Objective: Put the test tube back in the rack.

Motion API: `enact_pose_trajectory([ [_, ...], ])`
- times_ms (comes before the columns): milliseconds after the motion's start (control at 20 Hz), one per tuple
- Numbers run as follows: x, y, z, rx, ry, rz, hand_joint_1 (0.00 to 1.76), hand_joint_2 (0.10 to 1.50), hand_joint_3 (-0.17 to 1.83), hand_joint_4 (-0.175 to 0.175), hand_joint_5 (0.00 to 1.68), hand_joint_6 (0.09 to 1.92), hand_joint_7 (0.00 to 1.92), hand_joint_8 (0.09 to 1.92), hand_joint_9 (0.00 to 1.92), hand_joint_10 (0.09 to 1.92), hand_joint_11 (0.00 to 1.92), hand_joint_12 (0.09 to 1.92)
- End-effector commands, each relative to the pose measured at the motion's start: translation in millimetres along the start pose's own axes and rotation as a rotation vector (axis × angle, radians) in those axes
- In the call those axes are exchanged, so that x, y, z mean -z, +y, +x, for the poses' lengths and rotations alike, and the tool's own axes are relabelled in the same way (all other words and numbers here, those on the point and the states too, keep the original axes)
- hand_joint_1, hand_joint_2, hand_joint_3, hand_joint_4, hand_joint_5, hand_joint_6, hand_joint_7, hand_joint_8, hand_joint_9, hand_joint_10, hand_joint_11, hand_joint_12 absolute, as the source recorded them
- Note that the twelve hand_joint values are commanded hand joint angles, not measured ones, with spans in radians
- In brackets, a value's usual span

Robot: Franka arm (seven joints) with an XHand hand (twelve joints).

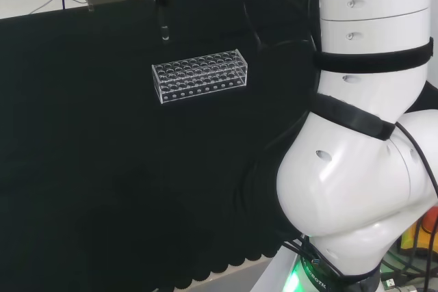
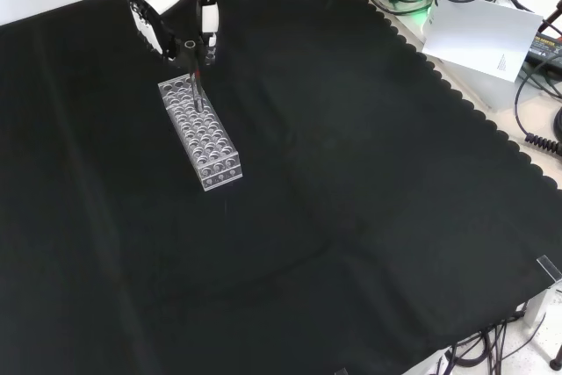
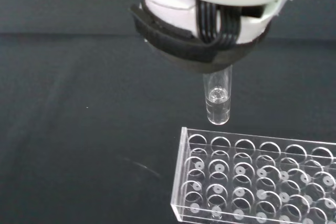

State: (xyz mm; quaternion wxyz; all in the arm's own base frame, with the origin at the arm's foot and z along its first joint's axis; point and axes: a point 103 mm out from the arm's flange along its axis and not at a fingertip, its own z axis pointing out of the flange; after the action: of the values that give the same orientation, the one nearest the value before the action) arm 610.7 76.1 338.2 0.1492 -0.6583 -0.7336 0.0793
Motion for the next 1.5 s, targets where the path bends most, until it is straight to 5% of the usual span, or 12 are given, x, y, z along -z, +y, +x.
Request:
enact_pose_trajectory([
  [50,2,1,4,0.017,0.003,-0.002,1.43,0.62,0.64,-0.175,1.33,0.51,1.40,0.67,1.42,0.21,1.21,0.92],
  [1500,-42,17,-24,-0.029,0.025,0.089,1.43,0.62,0.64,-0.175,1.33,0.51,1.40,0.66,1.42,0.20,1.22,0.92],
])
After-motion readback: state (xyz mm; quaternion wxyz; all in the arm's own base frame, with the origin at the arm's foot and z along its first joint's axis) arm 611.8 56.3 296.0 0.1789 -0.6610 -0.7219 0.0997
